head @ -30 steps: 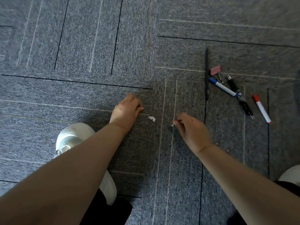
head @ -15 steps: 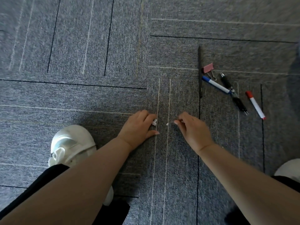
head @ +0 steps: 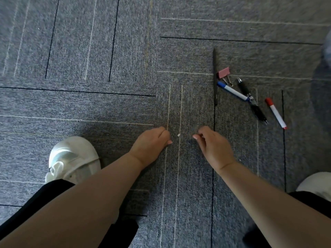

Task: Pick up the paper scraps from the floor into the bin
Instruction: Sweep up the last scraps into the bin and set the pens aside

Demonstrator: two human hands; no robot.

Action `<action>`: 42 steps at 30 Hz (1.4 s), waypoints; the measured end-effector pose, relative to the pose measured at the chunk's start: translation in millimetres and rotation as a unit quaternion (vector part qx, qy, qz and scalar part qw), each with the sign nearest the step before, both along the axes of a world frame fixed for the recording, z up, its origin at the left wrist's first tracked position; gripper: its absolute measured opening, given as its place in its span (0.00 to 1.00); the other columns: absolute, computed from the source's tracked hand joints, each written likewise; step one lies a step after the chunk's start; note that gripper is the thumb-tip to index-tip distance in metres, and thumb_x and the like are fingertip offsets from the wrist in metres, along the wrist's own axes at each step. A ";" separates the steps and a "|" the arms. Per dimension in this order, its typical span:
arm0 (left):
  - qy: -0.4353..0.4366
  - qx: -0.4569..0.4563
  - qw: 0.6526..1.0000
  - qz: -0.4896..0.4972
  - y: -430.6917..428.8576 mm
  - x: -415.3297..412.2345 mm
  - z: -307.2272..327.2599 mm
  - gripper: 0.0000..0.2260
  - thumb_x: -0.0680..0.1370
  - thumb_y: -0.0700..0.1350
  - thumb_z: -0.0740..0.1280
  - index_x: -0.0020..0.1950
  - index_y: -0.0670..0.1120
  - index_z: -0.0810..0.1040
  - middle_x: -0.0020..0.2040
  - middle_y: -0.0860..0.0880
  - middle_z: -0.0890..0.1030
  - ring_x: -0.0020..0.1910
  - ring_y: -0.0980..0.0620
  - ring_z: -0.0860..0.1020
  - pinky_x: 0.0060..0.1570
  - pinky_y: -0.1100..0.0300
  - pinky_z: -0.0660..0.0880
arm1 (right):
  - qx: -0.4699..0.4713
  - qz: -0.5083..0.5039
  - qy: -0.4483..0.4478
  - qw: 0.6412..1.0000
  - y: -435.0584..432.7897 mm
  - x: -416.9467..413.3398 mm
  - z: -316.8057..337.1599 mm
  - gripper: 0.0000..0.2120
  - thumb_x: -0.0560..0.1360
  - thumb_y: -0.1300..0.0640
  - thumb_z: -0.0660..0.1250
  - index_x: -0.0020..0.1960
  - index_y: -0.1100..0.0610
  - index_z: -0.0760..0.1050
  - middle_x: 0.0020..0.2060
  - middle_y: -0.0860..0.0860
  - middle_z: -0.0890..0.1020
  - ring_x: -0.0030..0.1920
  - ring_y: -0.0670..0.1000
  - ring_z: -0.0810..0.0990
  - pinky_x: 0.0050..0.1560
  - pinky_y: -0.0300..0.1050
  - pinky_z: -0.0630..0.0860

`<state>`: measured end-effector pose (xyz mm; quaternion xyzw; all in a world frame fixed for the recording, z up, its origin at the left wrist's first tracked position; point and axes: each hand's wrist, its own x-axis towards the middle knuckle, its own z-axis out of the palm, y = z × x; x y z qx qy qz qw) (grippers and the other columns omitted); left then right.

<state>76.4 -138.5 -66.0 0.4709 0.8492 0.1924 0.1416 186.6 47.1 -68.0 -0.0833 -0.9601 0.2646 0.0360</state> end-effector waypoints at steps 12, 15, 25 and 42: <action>-0.017 -0.023 0.995 0.091 36.2 16.8 4.9 0.08 0.72 0.41 0.71 0.45 0.37 0.77 0.38 0.41 0.80 0.31 0.41 0.79 0.30 0.52 0.77 | -0.008 -0.024 -0.013 1.000 22.2 9.1 7.7 0.08 0.76 0.57 0.64 0.42 0.62 0.72 0.27 0.53 0.77 0.23 0.52 0.72 0.19 0.41 0.65; 0.004 -0.023 0.997 0.076 38.8 18.1 3.8 0.07 0.70 0.40 0.73 0.40 0.39 0.76 0.34 0.43 0.78 0.28 0.43 0.77 0.27 0.56 0.74 | -0.016 -0.032 -0.013 0.999 26.0 10.0 10.0 0.08 0.76 0.58 0.65 0.41 0.61 0.71 0.26 0.53 0.76 0.23 0.50 0.69 0.19 0.41 0.63; -0.029 -0.004 0.996 0.081 48.8 11.3 19.8 0.13 0.77 0.47 0.60 0.41 0.38 0.76 0.38 0.42 0.78 0.32 0.45 0.76 0.31 0.55 0.75 | -0.005 -0.032 -0.034 0.999 56.9 13.2 24.2 0.08 0.76 0.59 0.65 0.41 0.62 0.71 0.26 0.53 0.75 0.23 0.50 0.67 0.21 0.36 0.56; -0.039 0.077 0.996 -0.006 294.4 -66.7 250.2 0.12 0.78 0.45 0.62 0.47 0.36 0.76 0.47 0.36 0.78 0.44 0.38 0.76 0.40 0.52 0.68 | 0.107 -0.114 0.093 0.983 243.9 -33.1 251.7 0.16 0.76 0.53 0.56 0.36 0.62 0.71 0.25 0.57 0.75 0.23 0.59 0.74 0.22 0.41 0.65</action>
